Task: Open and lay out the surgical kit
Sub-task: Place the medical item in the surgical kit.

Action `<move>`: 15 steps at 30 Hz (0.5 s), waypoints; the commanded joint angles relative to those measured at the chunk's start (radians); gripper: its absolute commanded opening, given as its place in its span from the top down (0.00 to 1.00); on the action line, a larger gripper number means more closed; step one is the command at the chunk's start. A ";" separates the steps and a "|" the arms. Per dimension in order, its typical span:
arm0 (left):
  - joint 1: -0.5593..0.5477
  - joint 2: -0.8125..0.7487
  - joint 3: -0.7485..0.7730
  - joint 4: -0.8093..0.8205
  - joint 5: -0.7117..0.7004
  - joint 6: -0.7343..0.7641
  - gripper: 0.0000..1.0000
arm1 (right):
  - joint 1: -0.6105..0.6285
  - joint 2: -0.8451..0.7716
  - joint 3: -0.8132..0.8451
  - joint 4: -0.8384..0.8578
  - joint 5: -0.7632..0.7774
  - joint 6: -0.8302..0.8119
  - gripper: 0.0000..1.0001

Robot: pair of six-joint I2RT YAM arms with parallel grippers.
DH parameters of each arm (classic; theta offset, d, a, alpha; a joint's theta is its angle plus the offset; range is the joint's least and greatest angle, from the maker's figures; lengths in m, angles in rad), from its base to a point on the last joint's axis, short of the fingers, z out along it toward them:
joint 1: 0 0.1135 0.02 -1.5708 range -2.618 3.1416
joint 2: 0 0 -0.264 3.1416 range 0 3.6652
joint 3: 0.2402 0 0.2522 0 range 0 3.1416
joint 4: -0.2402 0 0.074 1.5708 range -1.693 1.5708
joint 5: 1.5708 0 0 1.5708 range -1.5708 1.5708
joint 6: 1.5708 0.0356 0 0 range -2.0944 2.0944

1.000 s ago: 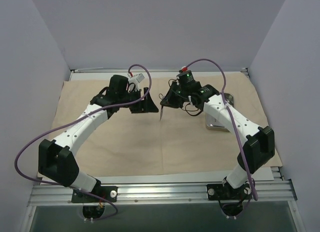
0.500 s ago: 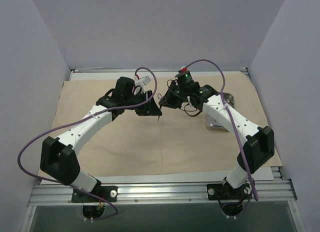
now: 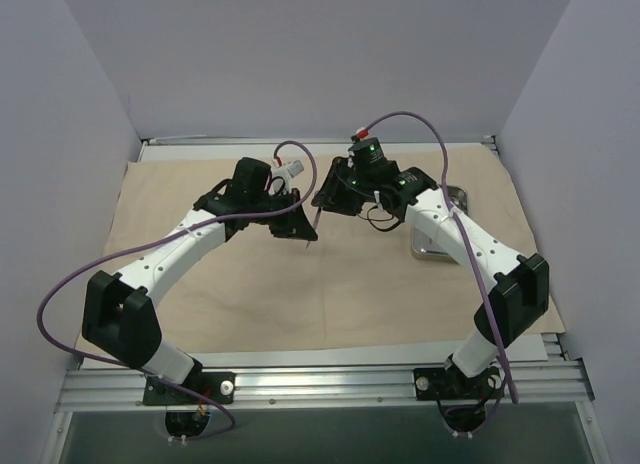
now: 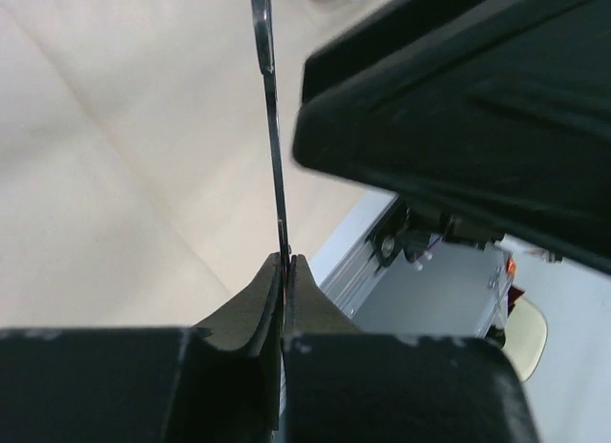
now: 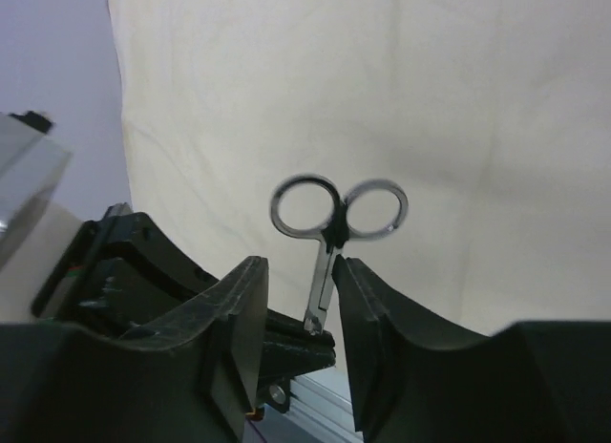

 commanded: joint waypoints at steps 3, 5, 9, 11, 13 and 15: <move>0.009 -0.025 0.087 -0.227 0.077 0.135 0.98 | 0.011 -0.097 0.067 -0.011 -0.005 -0.376 0.60; 0.010 -0.049 0.079 -0.267 0.092 0.163 0.98 | 0.021 -0.149 0.038 -0.008 0.010 -0.478 0.58; 0.010 -0.108 -0.008 -0.287 0.164 0.148 0.98 | 0.085 -0.297 -0.114 0.087 0.101 -0.721 0.58; 0.010 -0.143 -0.040 -0.281 0.207 0.128 0.98 | 0.108 -0.418 -0.244 0.160 0.135 -0.828 0.54; 0.010 -0.160 -0.080 -0.275 0.238 0.112 0.98 | 0.113 -0.475 -0.290 0.150 0.103 -0.948 0.50; 0.005 -0.183 -0.098 -0.267 0.282 0.108 0.98 | 0.123 -0.486 -0.294 0.086 0.025 -1.042 0.51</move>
